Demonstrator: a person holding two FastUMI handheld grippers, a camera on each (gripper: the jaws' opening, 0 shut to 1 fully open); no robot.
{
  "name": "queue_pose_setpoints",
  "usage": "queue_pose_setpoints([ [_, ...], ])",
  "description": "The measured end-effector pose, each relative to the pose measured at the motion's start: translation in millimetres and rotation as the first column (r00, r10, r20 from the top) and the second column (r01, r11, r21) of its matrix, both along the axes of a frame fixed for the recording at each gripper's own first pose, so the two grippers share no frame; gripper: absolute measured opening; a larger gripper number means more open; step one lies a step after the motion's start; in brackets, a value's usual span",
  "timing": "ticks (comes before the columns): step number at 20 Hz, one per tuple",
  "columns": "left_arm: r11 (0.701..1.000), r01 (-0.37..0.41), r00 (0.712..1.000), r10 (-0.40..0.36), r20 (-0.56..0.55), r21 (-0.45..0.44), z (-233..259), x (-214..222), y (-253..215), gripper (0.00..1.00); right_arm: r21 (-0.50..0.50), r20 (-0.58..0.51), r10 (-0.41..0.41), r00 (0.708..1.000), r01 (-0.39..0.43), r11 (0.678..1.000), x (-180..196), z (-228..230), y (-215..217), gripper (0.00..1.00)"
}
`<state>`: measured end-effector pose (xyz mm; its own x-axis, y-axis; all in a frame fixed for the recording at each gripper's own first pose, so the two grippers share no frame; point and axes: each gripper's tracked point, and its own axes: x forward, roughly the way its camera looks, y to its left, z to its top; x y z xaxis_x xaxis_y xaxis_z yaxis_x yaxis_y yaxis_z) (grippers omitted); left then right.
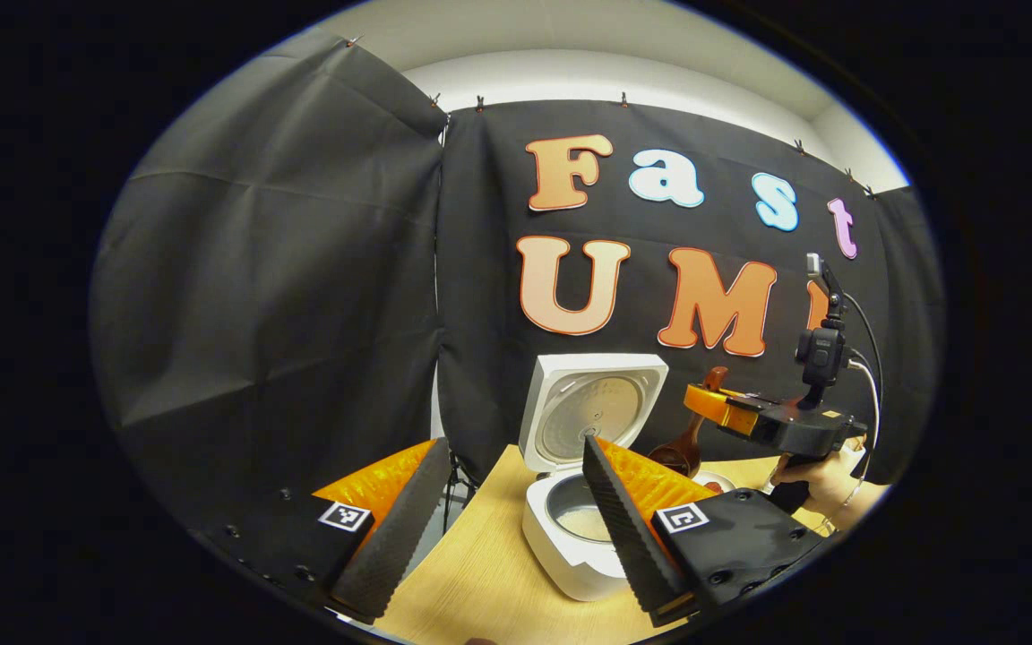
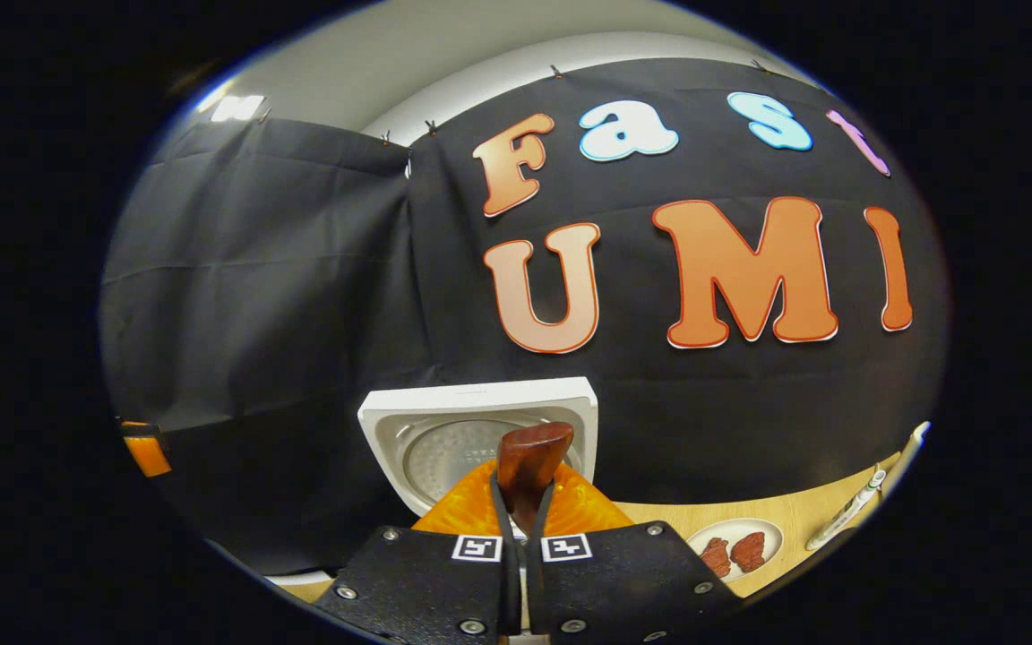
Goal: Close the left gripper, press the button to open the rice cooker; take a wooden spoon from the chopstick holder with the right hand, scoop a spoonful of rice and pour it into the rice cooker, then put the wooden spoon back into the chopstick holder.
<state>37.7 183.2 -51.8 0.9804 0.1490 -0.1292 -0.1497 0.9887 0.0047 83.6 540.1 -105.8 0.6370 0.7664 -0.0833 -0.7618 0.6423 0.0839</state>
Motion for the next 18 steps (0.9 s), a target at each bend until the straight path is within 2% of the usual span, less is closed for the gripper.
queue_pose_setpoints([
  [4, 1.0, -0.008, 1.0, 0.008, -0.006, 0.008, -1, -3, 2, 1.0, -0.045, 0.067, 0.06, 0.996, -0.057, 0.997, -16, 2, 8, 0.02],
  [9, 1.0, -0.008, 1.0, 0.008, -0.005, 0.011, -1, -7, -1, 1.0, -0.084, 0.128, 0.088, 0.988, -0.077, 0.993, -25, 1, 9, 0.02],
  [12, 1.0, -0.008, 1.0, 0.008, -0.001, 0.01, 0, -11, -1, 1.0, -0.058, 0.096, 0.073, 0.993, -0.068, 0.996, -24, 1, 2, 0.02],
  [15, 1.0, -0.006, 1.0, 0.006, 0.001, 0.003, 1, -16, -3, 1.0, -0.013, 0.044, 0.007, 0.999, -0.007, 1.0, -13, 6, -15, 0.02],
  [18, 1.0, -0.001, 1.0, 0.001, 0.003, -0.004, 3, -20, -7, 1.0, 0.049, -0.052, -0.025, 0.998, 0.027, 0.998, -6, 7, -37, 0.02],
])
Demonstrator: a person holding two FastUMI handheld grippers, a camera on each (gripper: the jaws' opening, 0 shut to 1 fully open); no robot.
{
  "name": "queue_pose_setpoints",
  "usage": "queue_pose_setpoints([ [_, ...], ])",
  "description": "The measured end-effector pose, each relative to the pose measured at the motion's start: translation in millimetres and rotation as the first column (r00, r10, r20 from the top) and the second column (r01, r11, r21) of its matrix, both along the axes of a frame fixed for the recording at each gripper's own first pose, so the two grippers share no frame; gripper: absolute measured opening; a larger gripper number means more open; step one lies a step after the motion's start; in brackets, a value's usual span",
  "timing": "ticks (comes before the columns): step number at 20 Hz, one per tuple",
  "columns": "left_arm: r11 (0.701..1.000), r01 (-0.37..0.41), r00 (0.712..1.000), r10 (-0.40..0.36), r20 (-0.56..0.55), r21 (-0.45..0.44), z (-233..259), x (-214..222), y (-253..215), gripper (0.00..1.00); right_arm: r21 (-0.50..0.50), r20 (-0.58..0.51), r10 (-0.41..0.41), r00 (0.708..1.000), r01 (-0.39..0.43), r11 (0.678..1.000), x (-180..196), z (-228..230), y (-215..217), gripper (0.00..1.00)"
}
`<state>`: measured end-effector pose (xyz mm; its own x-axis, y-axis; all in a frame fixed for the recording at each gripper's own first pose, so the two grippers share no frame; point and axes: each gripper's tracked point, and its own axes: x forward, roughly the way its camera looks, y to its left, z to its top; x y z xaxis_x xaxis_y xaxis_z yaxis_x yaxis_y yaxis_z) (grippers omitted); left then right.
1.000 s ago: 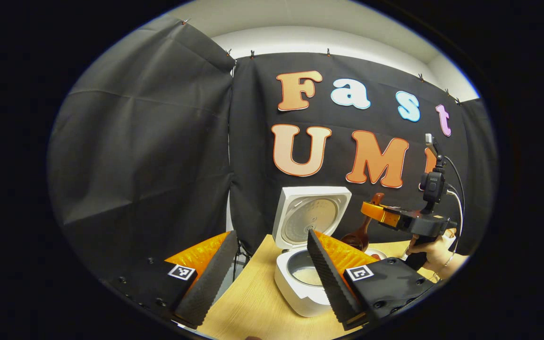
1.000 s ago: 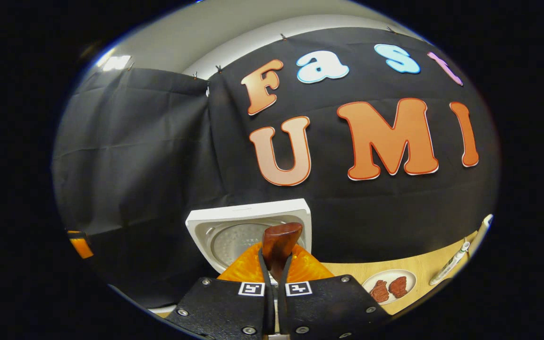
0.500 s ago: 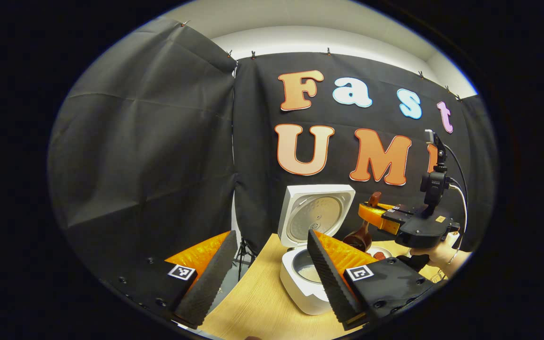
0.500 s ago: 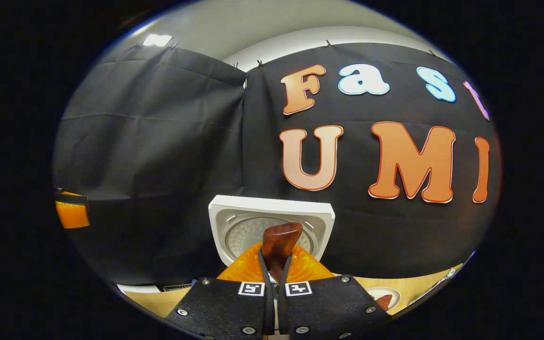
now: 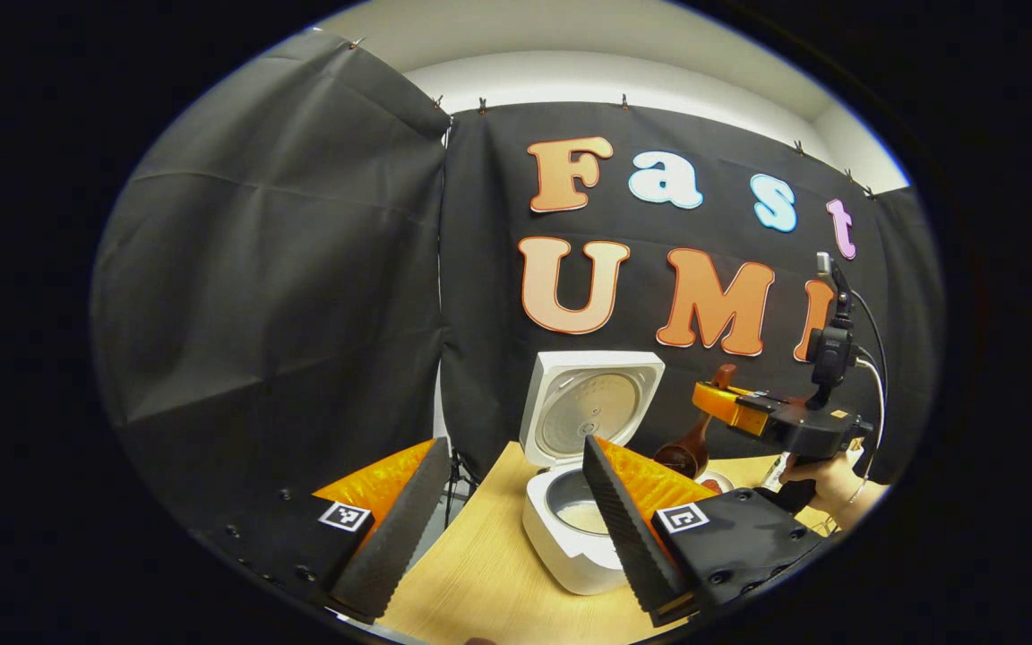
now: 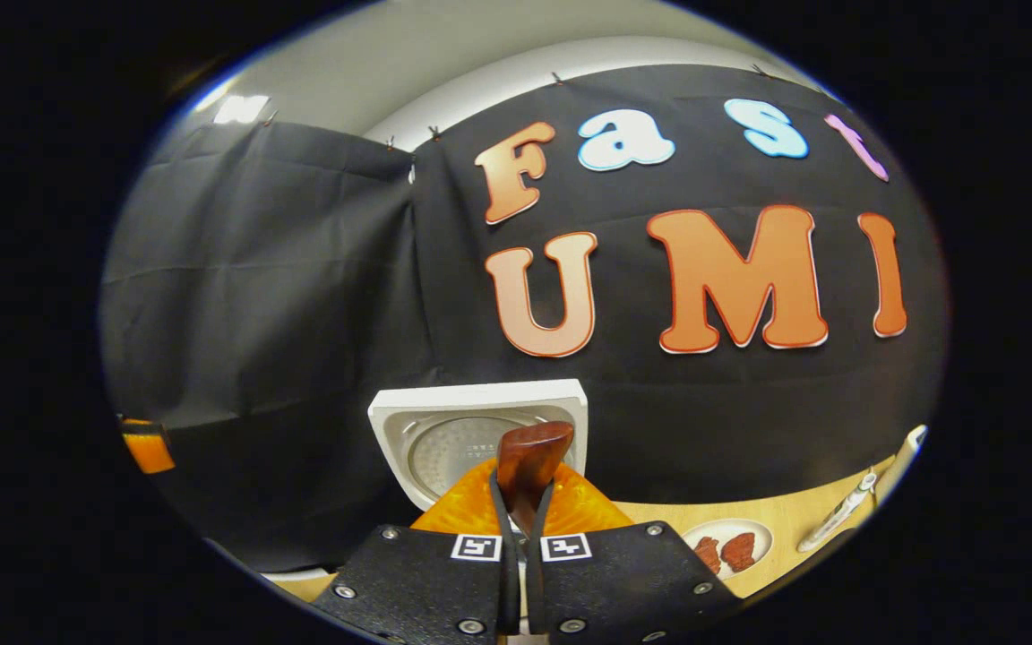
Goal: Close the left gripper, press the button to open the rice cooker; take a wooden spoon from the chopstick holder with the right hand, scoop a spoonful of rice and pour it into the rice cooker, then put the wooden spoon back into the chopstick holder.
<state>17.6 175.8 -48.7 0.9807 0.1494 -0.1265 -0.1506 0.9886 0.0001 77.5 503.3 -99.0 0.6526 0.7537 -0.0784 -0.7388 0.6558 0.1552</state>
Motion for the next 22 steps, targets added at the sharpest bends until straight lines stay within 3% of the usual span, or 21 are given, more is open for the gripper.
queue_pose_setpoints([
  [8, 0.999, 0.035, 0.999, -0.034, 0.033, -0.006, 15, -4, -27, 1.0, 0.149, -0.157, -0.123, 0.98, 0.147, 0.978, 11, 22, -111, 0.02],
  [10, 0.999, 0.049, 0.998, -0.049, 0.037, -0.006, 15, -5, -36, 1.0, 0.15, -0.159, -0.175, 0.972, 0.199, 0.969, 13, 23, -148, 0.07],
  [12, 0.998, 0.061, 0.997, -0.06, 0.037, -0.012, 15, -5, -44, 1.0, 0.155, -0.172, -0.211, 0.962, 0.238, 0.959, 11, 22, -184, 0.02],
  [22, 0.995, 0.077, 0.997, -0.075, 0.035, -0.065, 13, -13, -67, 1.0, 0.116, -0.227, -0.41, 0.883, 0.443, 0.889, -10, -14, -349, 0.02],
])
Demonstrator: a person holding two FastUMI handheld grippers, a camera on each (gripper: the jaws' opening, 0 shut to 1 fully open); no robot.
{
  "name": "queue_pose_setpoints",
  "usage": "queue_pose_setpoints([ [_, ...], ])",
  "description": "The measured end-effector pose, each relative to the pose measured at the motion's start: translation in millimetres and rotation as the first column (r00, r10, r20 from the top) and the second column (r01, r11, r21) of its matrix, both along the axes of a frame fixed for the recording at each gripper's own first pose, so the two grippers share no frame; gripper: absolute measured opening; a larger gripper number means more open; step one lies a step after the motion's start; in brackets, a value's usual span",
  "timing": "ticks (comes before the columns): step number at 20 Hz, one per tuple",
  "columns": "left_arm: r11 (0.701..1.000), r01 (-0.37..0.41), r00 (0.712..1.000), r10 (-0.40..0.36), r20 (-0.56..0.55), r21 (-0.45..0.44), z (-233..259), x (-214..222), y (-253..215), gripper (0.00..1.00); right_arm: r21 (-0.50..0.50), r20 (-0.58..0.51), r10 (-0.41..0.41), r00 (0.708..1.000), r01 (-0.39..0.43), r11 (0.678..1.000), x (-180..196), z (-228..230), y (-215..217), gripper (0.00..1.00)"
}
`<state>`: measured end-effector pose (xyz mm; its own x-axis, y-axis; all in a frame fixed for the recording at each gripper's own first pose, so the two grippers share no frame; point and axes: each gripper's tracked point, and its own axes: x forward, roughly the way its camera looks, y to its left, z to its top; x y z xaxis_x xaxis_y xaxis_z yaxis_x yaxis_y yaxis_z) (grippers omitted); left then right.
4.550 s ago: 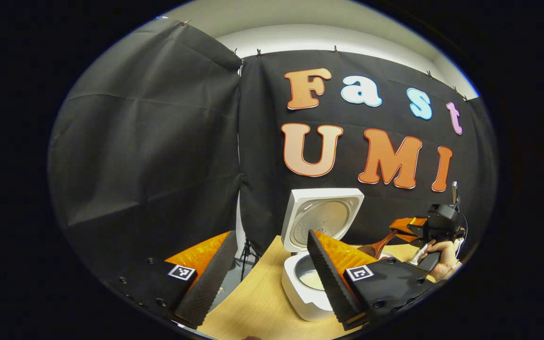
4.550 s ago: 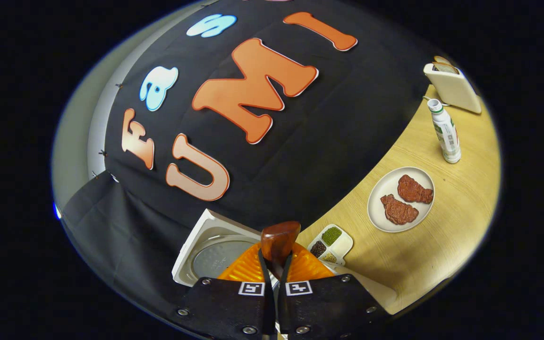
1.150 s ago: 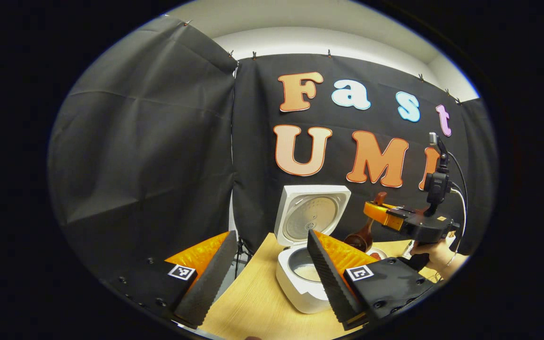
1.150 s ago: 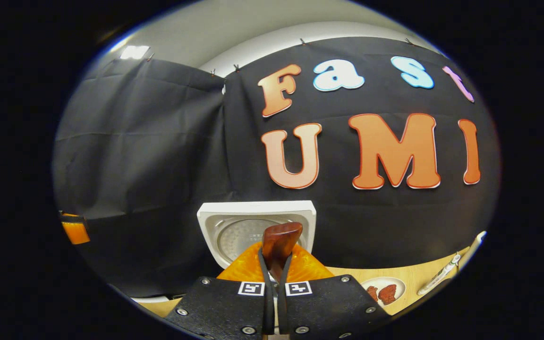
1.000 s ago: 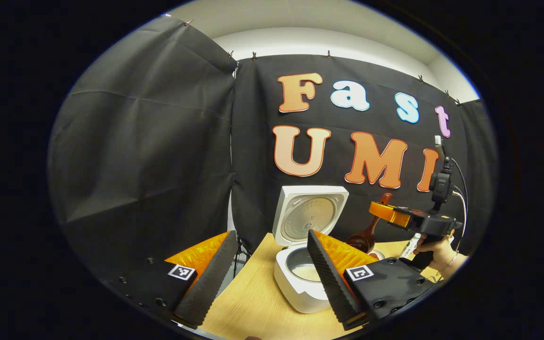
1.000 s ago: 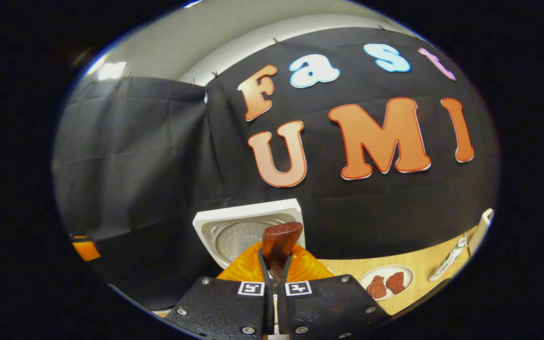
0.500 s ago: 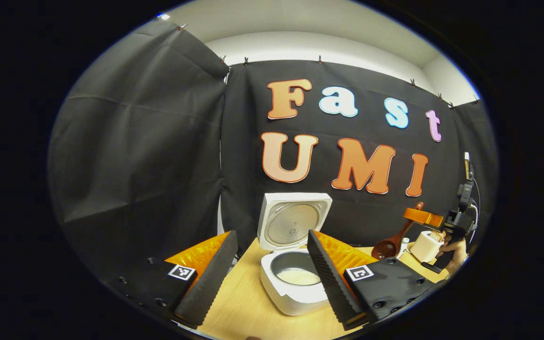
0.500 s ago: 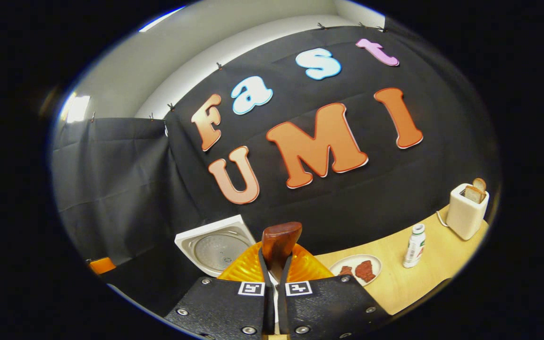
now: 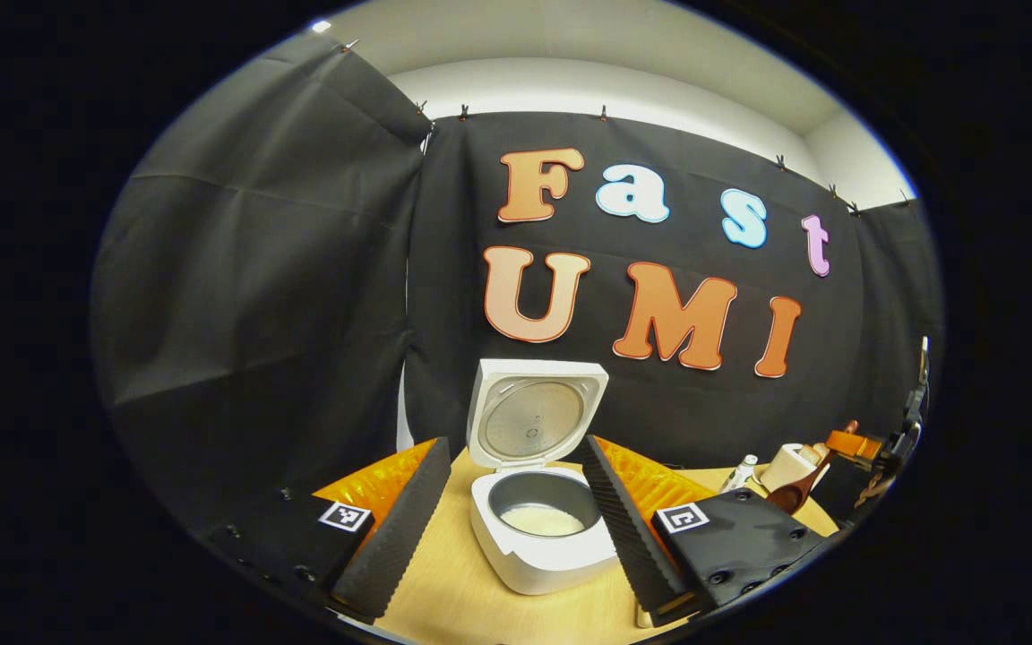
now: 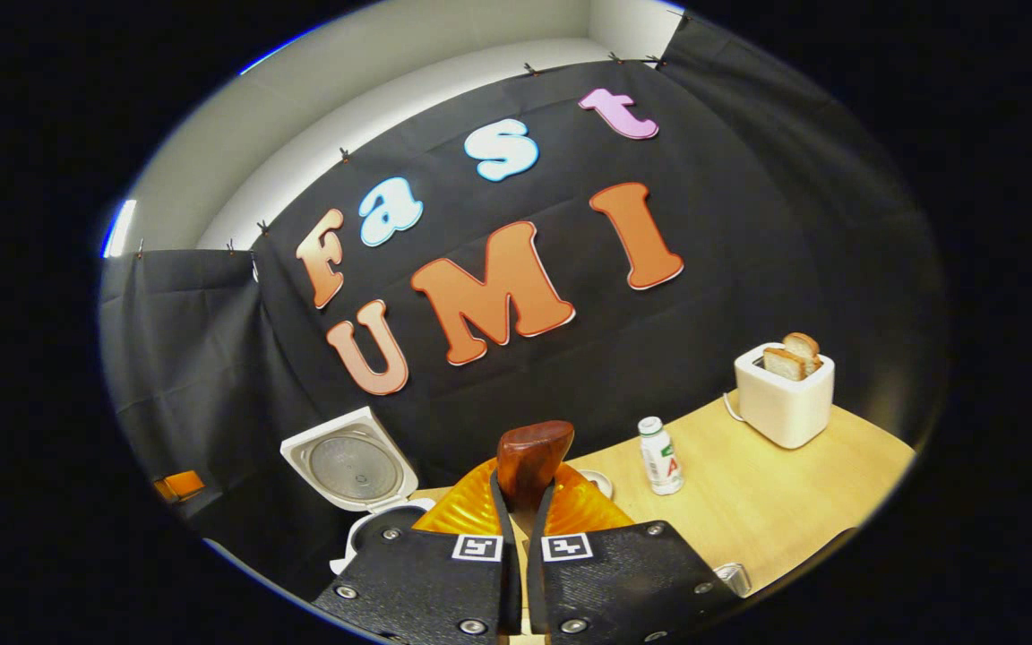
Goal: Close the left gripper, press the button to open the rice cooker; take a wooden spoon from the chopstick holder with the right hand, scoop a spoonful of rice and pour it into the rice cooker, then put the wooden spoon back into the chopstick holder.
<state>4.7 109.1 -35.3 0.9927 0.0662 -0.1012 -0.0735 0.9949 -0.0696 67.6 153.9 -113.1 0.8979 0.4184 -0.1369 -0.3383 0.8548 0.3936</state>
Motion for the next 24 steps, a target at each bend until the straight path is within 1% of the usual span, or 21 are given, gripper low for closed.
queue_pose_setpoints([
  [3, 1.0, -0.011, 1.0, 0.011, -0.002, 0.017, -1, -1, -1, 1.0, 0.014, -0.017, -0.062, 0.998, 0.062, 0.998, -4, -8, -43, 0.02],
  [6, 1.0, 0.002, 1.0, -0.002, -0.014, 0.023, -2, 0, -11, 1.0, -0.015, -0.036, -0.118, 0.992, 0.118, 0.993, -6, -27, -82, 0.02],
  [10, 0.999, 0.011, 1.0, -0.01, -0.014, 0.031, 0, -2, -21, 1.0, -0.031, -0.11, -0.162, 0.981, 0.16, 0.987, -12, -67, -112, 0.02],
  [13, 0.999, 0.005, 1.0, -0.004, -0.014, 0.054, 2, -5, -27, 1.0, -0.034, -0.161, -0.183, 0.97, 0.18, 0.983, -11, -99, -121, 0.02],
  [15, 0.998, -0.016, 1.0, 0.017, -0.013, 0.067, 3, -9, -26, 1.0, -0.035, -0.195, -0.185, 0.963, 0.182, 0.983, -9, -119, -121, 0.02],
  [17, 0.998, -0.017, 1.0, 0.019, -0.019, 0.068, 2, -12, -29, 1.0, -0.048, -0.22, -0.188, 0.957, 0.182, 0.982, -7, -137, -121, 0.02],
  [20, 0.997, -0.034, 0.999, 0.036, -0.029, 0.072, -1, -18, -24, 1.0, -0.035, -0.237, -0.176, 0.955, 0.173, 0.984, -4, -154, -117, 0.02],
  [24, 0.995, -0.054, 0.998, 0.057, -0.033, 0.079, -2, -27, -19, 1.0, -0.013, -0.256, -0.2, 0.946, 0.204, 0.979, 2, -173, -122, 0.02],
])
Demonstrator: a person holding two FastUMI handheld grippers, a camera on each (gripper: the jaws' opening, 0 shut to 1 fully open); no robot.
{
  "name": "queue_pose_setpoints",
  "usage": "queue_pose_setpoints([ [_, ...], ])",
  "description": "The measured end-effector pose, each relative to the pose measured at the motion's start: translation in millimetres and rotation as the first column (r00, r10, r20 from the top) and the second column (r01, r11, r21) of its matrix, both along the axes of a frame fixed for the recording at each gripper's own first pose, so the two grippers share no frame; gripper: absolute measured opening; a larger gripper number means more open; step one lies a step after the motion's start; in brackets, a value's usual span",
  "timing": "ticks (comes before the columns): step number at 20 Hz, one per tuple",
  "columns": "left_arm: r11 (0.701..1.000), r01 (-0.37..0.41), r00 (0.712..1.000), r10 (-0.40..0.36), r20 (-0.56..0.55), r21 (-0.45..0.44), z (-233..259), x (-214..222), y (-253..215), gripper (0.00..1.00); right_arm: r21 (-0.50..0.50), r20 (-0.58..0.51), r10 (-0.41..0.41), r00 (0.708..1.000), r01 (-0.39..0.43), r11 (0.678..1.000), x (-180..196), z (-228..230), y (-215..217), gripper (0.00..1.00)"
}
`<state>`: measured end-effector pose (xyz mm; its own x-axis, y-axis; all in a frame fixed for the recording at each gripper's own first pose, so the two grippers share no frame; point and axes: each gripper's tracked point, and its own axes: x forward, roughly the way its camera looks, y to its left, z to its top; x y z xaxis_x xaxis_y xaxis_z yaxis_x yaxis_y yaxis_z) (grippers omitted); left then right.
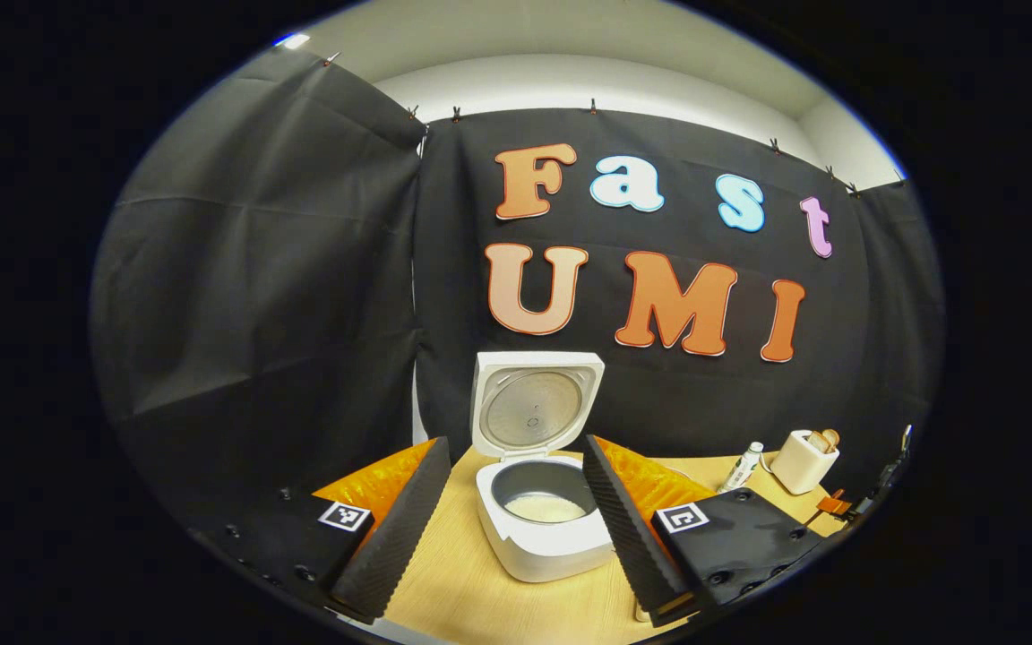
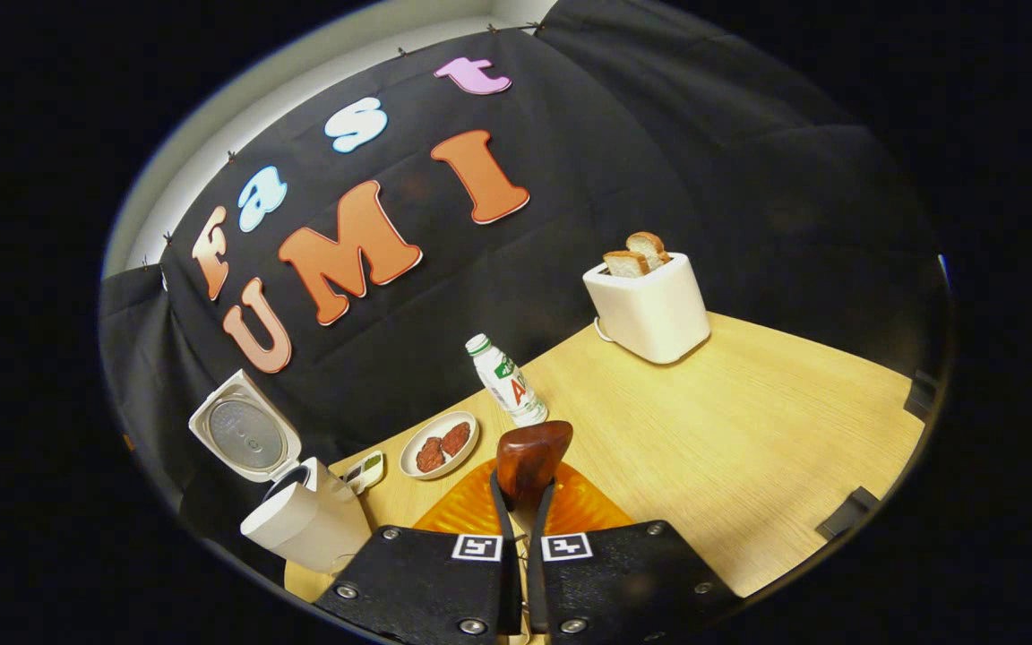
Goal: Close the left gripper, press the button to open the rice cooker; take a wooden spoon from the chopstick holder with the right hand, scoop a spoonful of rice and pour it into the rice cooker, then put the wooden spoon back into the chopstick holder.
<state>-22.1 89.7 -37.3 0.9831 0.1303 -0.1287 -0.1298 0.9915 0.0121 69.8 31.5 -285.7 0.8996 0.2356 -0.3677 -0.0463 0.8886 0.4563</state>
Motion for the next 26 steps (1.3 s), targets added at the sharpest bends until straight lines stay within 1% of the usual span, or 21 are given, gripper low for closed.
queue_pose_setpoints([
  [5, 1.0, 0.0, 1.0, 0.0, -0.001, -0.015, -1, -1, -1, 1.0, 0.013, -0.046, 0.001, 0.999, 0.0, 1.0, -10, -23, -6, 0.02],
  [7, 1.0, 0.004, 1.0, -0.004, -0.001, -0.011, 0, 1, -2, 1.0, 0.045, -0.046, -0.019, 0.999, 0.022, 0.999, -9, -23, -10, 0.07],
  [9, 1.0, 0.014, 1.0, -0.014, 0.001, -0.01, 0, 5, -6, 1.0, 0.071, -0.069, -0.03, 0.997, 0.035, 0.997, -12, -24, -15, 0.12],
  [10, 1.0, 0.022, 1.0, -0.022, 0.001, -0.012, 0, 7, -9, 1.0, 0.079, -0.084, -0.039, 0.996, 0.046, 0.996, -13, -26, -18, 0.17],
  [11, 0.999, 0.033, 0.999, -0.033, 0.0, -0.014, -1, 10, -13, 1.0, 0.081, -0.098, -0.042, 0.994, 0.05, 0.995, -15, -26, -20, 0.19],
  [13, 0.998, 0.056, 0.998, -0.056, 0.0, -0.018, 1, 17, -21, 1.0, 0.076, -0.091, -0.054, 0.994, 0.061, 0.995, -17, -17, -26, 0.24],
  [14, 0.998, 0.062, 0.998, -0.061, 0.004, -0.019, 3, 21, -23, 1.0, 0.065, -0.079, -0.069, 0.994, 0.074, 0.995, -17, -11, -31, 0.37],
  [15, 0.998, 0.067, 0.998, -0.066, 0.011, -0.023, 6, 25, -25, 1.0, 0.053, -0.069, -0.084, 0.994, 0.088, 0.995, -17, -4, -36, 0.37],
  [16, 0.997, 0.077, 0.997, -0.077, 0.017, -0.029, 10, 30, -28, 1.0, 0.05, -0.062, -0.09, 0.994, 0.093, 0.994, -17, 4, -37, 0.7],
  [17, 0.996, 0.086, 0.996, -0.086, 0.023, -0.032, 14, 35, -32, 1.0, 0.054, -0.051, -0.089, 0.995, 0.092, 0.994, -19, 13, -36, 0.8],
  [18, 0.995, 0.093, 0.995, -0.092, 0.027, -0.029, 17, 41, -34, 1.0, 0.055, -0.036, -0.089, 0.995, 0.091, 0.994, -18, 22, -36, 0.94],
  [23, 0.995, 0.099, 0.994, -0.099, 0.055, 0.014, 43, 86, -38, 1.0, -0.017, 0.035, -0.109, 0.993, 0.11, 0.994, -25, 58, -42, 0.95],
  [25, 0.995, 0.098, 0.993, -0.1, 0.066, 0.029, 51, 109, -39, 0.97, -0.054, 0.045, -0.113, 0.993, 0.116, 0.992, -30, 63, -42, 0.94],
  [26, 0.995, 0.096, 0.993, -0.098, 0.071, 0.036, 56, 120, -39, 1.0, -0.066, 0.046, -0.115, 0.992, 0.118, 0.991, -32, 65, -41, 0.94],
])
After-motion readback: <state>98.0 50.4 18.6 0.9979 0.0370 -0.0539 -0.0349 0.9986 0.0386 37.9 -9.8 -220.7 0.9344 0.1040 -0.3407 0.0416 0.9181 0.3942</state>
